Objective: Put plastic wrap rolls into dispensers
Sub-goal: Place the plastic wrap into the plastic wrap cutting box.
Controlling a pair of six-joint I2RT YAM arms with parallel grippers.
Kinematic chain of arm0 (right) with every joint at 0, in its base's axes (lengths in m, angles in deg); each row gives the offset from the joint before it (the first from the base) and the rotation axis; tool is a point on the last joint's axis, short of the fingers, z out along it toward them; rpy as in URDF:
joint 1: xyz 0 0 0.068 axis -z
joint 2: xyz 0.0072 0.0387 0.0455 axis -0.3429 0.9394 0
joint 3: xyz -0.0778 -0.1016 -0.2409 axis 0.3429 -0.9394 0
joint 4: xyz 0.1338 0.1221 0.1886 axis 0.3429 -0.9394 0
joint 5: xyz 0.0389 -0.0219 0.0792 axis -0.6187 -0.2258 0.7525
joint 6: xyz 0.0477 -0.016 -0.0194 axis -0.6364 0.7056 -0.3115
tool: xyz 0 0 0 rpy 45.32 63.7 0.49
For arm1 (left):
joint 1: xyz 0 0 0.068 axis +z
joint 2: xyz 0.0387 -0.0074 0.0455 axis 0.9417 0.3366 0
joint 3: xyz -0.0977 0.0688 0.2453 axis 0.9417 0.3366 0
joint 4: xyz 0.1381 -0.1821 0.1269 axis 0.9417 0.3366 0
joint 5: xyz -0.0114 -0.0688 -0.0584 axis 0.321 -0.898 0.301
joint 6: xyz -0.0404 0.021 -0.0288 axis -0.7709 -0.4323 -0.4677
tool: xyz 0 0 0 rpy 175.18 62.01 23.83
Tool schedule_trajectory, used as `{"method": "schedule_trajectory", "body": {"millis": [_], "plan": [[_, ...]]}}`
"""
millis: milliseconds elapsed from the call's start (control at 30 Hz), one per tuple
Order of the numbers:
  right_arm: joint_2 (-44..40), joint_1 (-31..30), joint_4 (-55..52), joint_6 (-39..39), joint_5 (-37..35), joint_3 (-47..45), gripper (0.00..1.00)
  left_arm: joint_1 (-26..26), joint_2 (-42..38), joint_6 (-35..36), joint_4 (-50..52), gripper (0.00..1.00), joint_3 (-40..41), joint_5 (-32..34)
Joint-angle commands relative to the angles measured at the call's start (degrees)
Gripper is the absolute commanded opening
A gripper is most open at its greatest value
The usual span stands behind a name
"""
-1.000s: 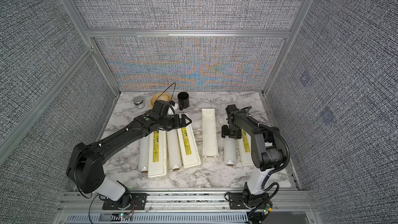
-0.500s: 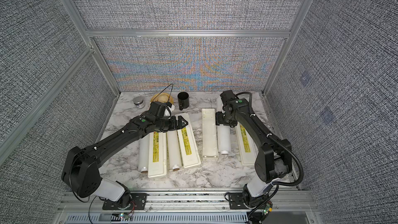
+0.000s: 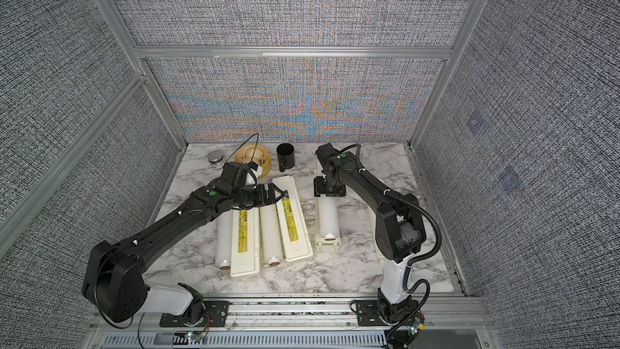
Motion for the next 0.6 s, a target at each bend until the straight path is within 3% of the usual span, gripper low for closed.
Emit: {"method": "schedule_trajectory", "body": {"millis": [0, 567], "plan": [[0.17, -0.30, 3.55, -1.70, 0.18, -1.16, 0.59, 0.50, -0.21, 0.14, -0.13, 0.98, 0.33, 0.09], [6.70, -1.07, 3.32, -1.12, -3.61, -3.88, 0.59, 0.90, 1.95, 0.32, -1.02, 0.98, -0.60, -2.72]]}}
